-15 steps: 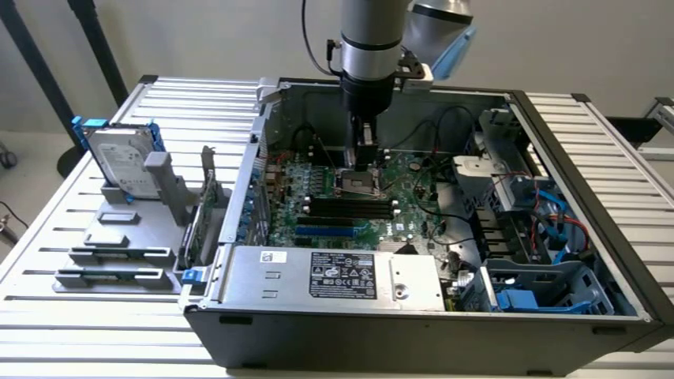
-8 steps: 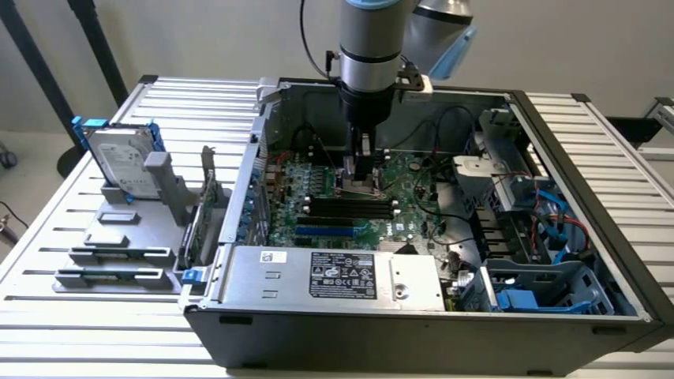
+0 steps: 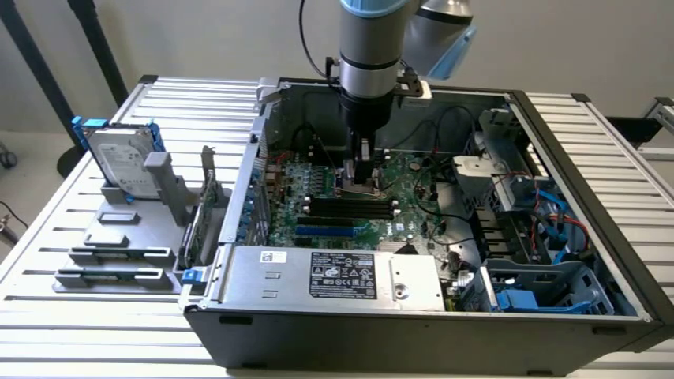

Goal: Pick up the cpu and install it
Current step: 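Place the cpu into insertion slot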

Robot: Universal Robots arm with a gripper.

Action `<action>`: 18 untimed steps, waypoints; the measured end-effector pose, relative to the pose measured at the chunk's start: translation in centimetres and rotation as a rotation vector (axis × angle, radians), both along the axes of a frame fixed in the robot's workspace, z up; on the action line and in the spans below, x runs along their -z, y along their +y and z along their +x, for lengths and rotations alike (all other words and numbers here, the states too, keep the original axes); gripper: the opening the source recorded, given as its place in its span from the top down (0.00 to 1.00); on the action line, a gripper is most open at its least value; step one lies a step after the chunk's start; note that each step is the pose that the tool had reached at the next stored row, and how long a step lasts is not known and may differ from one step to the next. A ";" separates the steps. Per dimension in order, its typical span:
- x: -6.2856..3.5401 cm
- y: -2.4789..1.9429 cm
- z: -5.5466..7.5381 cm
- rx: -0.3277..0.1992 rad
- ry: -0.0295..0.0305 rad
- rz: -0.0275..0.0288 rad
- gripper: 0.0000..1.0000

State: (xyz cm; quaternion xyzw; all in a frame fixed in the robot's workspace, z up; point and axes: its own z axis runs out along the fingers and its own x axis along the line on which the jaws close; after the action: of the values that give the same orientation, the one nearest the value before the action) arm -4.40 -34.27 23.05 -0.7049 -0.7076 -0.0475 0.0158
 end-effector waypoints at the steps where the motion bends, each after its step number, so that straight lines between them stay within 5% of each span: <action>1: 0.20 0.01 0.0 0.001 0.0000 -0.0003 0.45; 18: 2.26 0.56 0.0 0.022 0.0002 -0.0064 0.45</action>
State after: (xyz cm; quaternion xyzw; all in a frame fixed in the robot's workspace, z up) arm -4.38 -33.72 20.78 -0.7127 -0.6999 -0.0453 0.0131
